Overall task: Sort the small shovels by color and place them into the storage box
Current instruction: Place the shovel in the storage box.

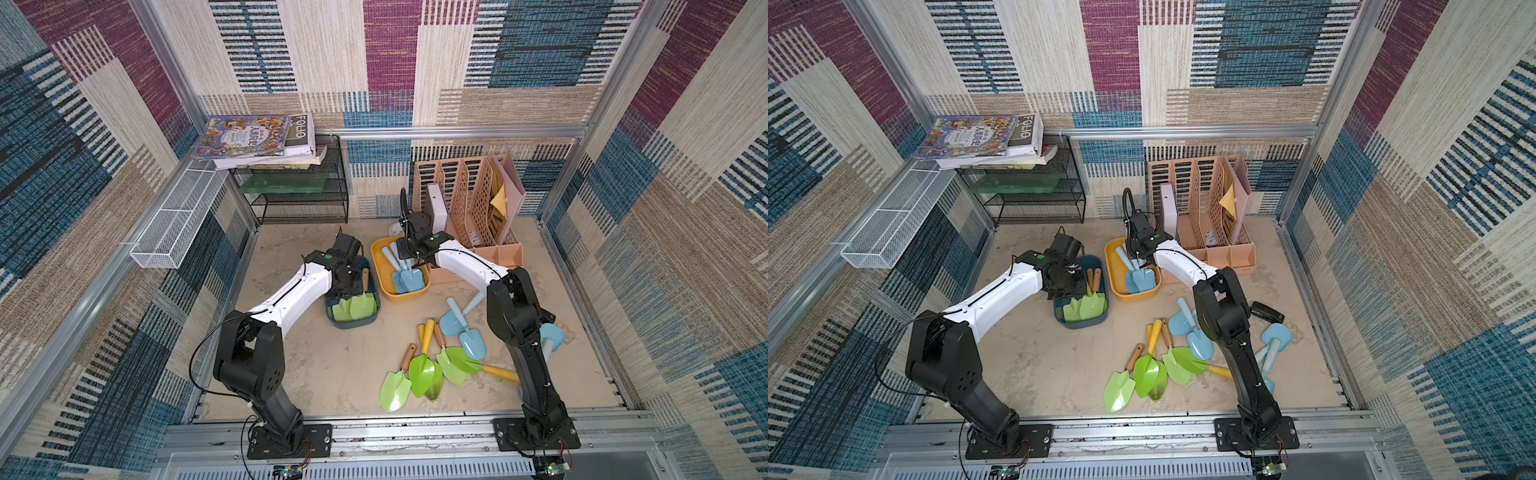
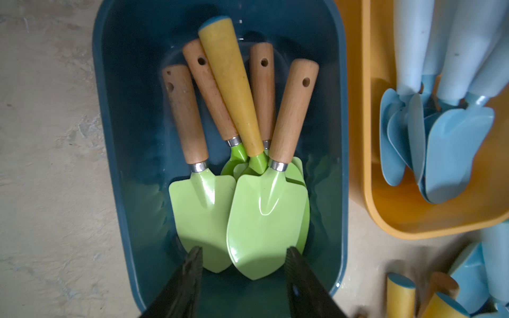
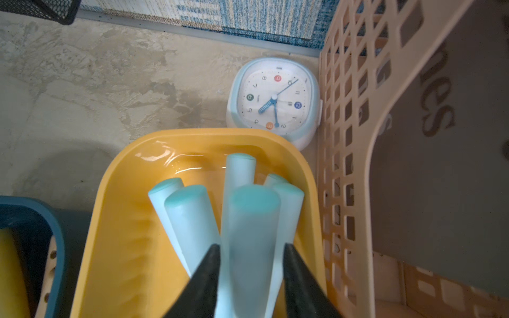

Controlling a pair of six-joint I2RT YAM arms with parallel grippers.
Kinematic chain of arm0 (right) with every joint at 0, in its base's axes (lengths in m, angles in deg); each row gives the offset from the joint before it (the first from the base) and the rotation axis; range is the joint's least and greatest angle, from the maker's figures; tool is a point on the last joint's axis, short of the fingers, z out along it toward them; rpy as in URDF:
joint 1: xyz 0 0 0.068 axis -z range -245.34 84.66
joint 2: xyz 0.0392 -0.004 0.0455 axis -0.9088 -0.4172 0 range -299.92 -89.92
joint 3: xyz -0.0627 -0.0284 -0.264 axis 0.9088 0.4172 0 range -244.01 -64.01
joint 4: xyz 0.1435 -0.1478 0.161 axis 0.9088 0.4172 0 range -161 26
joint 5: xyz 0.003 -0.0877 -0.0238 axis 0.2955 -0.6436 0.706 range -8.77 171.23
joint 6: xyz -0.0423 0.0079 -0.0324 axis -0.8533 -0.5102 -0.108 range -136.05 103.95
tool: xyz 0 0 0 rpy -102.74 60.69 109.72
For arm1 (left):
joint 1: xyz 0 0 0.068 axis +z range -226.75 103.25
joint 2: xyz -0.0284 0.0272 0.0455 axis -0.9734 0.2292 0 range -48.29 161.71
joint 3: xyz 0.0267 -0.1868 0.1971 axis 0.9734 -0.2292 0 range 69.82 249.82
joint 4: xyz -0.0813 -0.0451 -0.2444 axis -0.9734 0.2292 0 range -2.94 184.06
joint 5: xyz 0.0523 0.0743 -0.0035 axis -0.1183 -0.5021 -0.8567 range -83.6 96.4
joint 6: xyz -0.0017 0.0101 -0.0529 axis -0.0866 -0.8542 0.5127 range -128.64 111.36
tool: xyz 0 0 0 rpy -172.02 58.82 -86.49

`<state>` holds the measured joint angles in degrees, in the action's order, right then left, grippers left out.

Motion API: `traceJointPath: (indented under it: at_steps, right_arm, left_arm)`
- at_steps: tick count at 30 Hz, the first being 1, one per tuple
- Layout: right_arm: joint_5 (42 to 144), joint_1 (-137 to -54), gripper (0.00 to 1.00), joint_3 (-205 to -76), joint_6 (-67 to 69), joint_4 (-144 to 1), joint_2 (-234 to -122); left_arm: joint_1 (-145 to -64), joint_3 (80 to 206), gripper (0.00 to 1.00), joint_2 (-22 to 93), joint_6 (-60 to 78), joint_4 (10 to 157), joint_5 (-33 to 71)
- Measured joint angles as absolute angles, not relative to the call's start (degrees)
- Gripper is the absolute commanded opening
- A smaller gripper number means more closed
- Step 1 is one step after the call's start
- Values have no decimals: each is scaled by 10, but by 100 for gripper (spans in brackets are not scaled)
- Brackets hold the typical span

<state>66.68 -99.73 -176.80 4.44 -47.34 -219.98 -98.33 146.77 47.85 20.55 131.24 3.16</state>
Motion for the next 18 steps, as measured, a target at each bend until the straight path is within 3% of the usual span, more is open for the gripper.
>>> traceJointPath:
  at_steps: [9, 18]
  right_arm:
    - [625, -997, 53, -1728, 58, -490, -2094]
    - [588, -978, 52, -1573, 95, -508, -1979]
  left_arm:
    - [-1048, 1469, 57, 472, 161, 1314, 58]
    - [-1149, 1471, 57, 516, 94, 1314, 130]
